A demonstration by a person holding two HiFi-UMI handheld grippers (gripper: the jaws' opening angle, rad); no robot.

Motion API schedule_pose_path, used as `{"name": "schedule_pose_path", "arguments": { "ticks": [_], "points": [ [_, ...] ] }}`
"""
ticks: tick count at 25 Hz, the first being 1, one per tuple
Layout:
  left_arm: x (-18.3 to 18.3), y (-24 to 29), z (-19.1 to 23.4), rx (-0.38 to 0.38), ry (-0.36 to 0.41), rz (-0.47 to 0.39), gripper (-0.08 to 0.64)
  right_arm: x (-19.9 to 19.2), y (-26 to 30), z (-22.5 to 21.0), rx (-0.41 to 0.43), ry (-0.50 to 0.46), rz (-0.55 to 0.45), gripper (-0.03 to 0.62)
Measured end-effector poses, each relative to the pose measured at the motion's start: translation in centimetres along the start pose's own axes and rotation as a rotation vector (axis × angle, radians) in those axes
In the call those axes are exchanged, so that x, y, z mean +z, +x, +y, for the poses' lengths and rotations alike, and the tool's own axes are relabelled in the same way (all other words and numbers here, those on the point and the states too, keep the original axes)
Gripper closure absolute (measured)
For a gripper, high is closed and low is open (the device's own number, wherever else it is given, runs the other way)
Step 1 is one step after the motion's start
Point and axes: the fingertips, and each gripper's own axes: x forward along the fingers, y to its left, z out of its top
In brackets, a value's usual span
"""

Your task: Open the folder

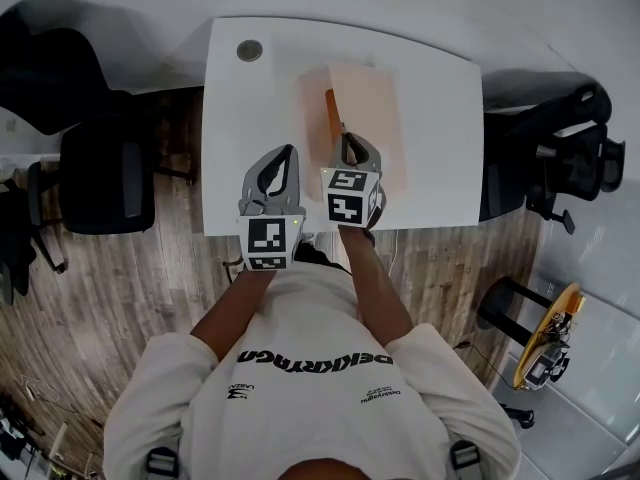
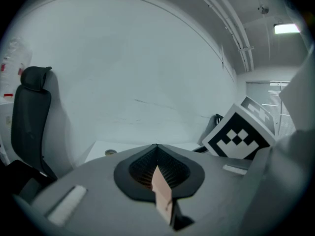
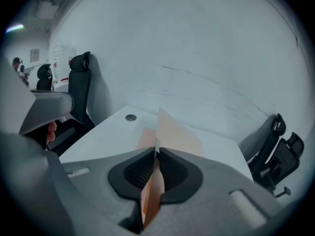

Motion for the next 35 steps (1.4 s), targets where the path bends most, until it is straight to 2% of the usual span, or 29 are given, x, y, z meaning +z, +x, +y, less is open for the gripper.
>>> {"name": "schedule_pose_path", "arguments": {
  "ticks": [5, 21, 35],
  "points": [
    [-0.5, -0.1, -0.8, 0.000, 0.018, 0.016, 0.563, 0.3, -1.2, -1.1, 0.014, 0.063, -0.023, 0.565],
    [-1.9, 0.2, -4.5, -0.017, 0.084, 0.049, 0.563, 0.6, -4.1, -4.7, 0.109, 0.409, -0.071, 0.561],
    [-4.5, 1.4, -6.4, -0.030, 0.123, 0.105, 0.563, 0.6, -5.9, -7.5, 0.178, 0.578, -0.094, 0.557]
  ]
}}
